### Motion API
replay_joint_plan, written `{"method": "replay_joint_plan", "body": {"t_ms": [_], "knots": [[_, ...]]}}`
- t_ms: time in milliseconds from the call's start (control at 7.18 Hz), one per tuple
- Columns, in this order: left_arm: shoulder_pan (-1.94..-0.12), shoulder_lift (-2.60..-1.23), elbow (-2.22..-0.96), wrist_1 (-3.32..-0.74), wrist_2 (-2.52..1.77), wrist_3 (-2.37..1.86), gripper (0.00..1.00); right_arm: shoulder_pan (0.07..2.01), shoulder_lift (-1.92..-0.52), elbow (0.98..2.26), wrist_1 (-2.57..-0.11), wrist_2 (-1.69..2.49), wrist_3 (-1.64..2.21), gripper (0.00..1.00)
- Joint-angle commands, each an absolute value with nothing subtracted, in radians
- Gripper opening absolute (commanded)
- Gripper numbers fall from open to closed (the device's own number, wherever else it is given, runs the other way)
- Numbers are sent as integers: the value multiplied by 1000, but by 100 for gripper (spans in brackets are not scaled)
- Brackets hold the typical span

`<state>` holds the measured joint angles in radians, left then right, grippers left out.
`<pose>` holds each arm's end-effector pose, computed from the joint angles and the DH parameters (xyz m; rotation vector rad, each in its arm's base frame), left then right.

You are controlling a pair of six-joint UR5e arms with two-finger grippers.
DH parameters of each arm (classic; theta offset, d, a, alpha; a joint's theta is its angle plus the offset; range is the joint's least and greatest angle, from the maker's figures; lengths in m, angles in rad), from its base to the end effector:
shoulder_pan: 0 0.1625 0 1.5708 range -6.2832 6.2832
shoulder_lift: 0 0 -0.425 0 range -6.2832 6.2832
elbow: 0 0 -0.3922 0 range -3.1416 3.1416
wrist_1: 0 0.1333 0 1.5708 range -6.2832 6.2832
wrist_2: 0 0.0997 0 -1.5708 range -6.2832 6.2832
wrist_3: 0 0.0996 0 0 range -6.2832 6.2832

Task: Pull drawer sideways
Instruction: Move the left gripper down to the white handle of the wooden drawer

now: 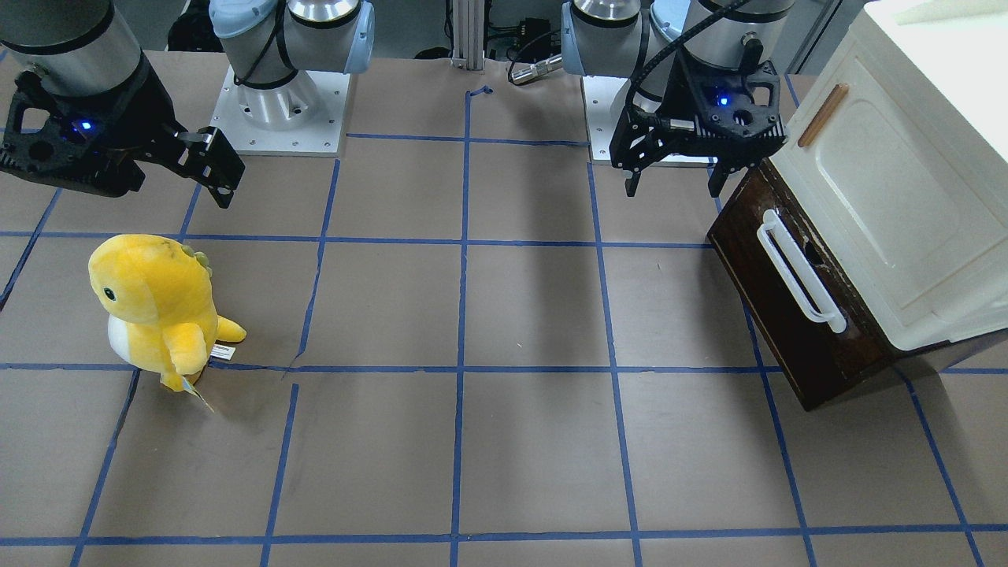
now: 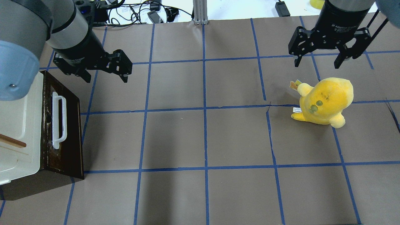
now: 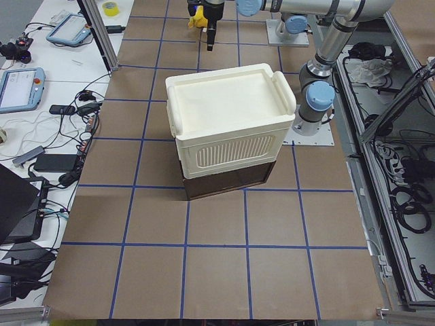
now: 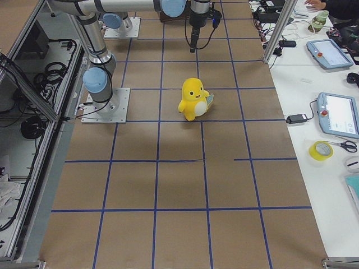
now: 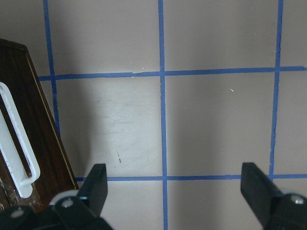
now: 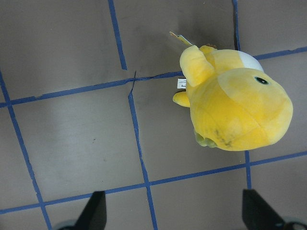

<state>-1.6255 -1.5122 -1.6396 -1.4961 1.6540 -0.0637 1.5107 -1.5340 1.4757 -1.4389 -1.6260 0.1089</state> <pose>-0.1507 -0.4656 0.4901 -0.0179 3.0605 -0.1061 0.0976 -0.5061 0.5036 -0.2571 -3.0719 -0.1114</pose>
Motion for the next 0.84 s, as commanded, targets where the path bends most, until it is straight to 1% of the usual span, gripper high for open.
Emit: {"method": "replay_joint_plan", "body": {"t_ms": [0,139,279,418,697], "knots": [[-1656,-1584,-1681,-1488,1834,-211,100,1509,-1534,1476,-1439,-1626,109,100],[-1684,-1629,-1684,-1491,1862,-310,100,1511,-1534,1476,-1439,-1626,109,100],[-1722,-1672,-1715,-1493,1991,-380,100,1511,-1534,1476,-1439,-1626,109,100],[-1735,-1715,-1776,-1479,2199,-393,100,1511,-1534,1476,-1439,-1626,109,100],[-1736,-1770,-1836,-1434,2401,-391,100,1511,-1534,1476,-1439,-1626,109,100]]}}
